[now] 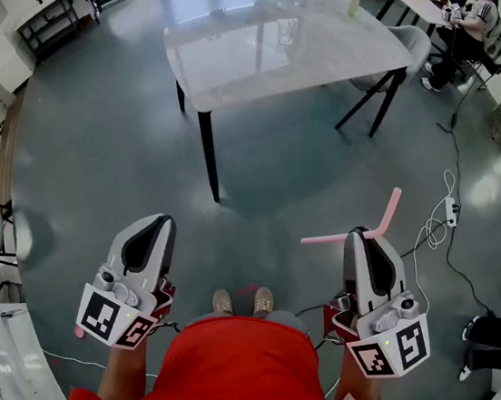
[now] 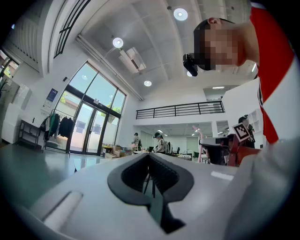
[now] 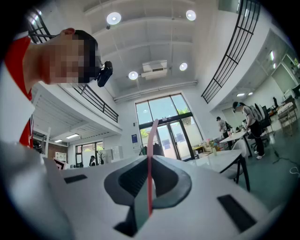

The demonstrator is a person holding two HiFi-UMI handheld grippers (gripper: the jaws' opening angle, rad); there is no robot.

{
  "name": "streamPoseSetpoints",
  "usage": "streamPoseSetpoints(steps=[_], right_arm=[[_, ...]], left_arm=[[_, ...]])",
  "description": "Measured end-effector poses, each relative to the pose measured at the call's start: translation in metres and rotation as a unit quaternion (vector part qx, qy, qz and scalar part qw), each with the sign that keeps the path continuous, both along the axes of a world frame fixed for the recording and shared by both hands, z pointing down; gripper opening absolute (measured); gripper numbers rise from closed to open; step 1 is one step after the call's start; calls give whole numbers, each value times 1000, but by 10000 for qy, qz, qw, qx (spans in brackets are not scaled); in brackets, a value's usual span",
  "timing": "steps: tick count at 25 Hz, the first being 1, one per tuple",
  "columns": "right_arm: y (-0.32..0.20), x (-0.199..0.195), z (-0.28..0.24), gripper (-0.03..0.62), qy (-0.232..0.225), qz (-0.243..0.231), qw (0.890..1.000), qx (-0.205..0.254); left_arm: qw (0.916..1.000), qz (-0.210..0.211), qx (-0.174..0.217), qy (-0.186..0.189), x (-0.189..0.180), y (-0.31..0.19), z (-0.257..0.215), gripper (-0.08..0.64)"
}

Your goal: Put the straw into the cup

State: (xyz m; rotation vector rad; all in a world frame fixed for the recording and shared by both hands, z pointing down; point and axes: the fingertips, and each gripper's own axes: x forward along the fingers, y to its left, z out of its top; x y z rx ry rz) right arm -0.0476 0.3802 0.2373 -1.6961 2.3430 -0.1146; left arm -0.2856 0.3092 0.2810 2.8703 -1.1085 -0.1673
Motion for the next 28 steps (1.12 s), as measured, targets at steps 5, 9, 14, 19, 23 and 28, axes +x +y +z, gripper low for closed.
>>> streamPoseSetpoints(steps=[5, 9, 14, 19, 23, 28], right_arm=[[0, -1, 0, 17, 8, -37, 10000, -3], [0, -2, -3, 17, 23, -42, 10000, 27], [0, -3, -4, 17, -80, -105, 9999, 39], [-8, 9, -2, 17, -290, -225, 9993, 24], [-12, 15, -4, 17, -283, -245, 9992, 101], [-21, 42, -10, 17, -290, -257, 9990, 215]], left_arm=[[10000, 0, 19, 4, 2, 2, 1, 6], [10000, -2, 27, -2, 1, 4, 1, 7], [10000, -12, 31, -11, -1, 6, 1, 6], [10000, 6, 41, -61, 13, 5, 3, 6], [10000, 7, 58, -71, 21, 2, 2, 6], [9999, -21, 82, -104, 46, -4, 1, 6]])
